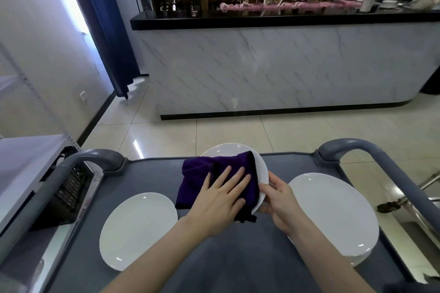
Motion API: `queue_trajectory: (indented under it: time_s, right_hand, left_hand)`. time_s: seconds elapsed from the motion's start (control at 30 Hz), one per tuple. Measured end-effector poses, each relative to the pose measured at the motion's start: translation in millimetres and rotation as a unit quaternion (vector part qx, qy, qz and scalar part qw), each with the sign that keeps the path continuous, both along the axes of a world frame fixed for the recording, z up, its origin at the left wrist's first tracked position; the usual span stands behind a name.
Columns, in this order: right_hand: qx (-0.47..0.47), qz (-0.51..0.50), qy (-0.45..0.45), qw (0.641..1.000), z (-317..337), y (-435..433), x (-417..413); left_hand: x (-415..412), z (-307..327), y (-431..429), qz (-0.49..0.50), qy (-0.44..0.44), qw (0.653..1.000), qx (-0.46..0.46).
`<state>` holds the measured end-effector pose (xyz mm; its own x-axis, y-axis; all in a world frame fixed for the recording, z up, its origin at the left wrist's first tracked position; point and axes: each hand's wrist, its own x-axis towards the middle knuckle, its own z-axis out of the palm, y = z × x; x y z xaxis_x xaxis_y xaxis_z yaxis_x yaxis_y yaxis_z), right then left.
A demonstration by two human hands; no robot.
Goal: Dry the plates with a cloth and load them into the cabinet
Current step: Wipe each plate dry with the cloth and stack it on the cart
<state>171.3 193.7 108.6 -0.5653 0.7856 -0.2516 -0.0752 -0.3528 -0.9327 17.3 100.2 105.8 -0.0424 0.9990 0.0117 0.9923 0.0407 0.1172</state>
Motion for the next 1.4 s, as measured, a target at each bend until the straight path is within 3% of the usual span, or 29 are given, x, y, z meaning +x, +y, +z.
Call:
queue_trajectory:
  time_s: [0.2,0.3,0.57,0.7,0.83,1.2,1.4]
  right_hand:
    - [0.035,0.033,0.004,0.999,13,-4,0]
    - [0.053,0.048,0.007,0.997,21,-7,1]
    - [0.034,0.003,0.025,0.999,21,-4,-1]
    - [0.031,-0.034,0.031,0.998,22,2,-2]
    - [0.022,-0.057,0.035,0.998,21,1,-9]
    - [0.018,0.025,0.035,0.999,18,-18,-10]
    - [0.049,0.063,0.014,0.997,19,-23,0]
  left_hand:
    - [-17,8,18,0.016,-0.007,0.999,0.031]
    - [-27,11,20,0.063,-0.056,0.995,0.053]
    - [-45,8,-5,0.158,-0.089,0.982,0.058]
    - [-35,-4,-38,0.108,-0.115,0.986,0.048]
    - [-1,-8,-54,0.055,-0.088,0.994,0.033]
    - [-13,19,3,-0.024,-0.025,0.999,0.032]
    - [-37,21,6,0.03,-0.042,0.997,0.058]
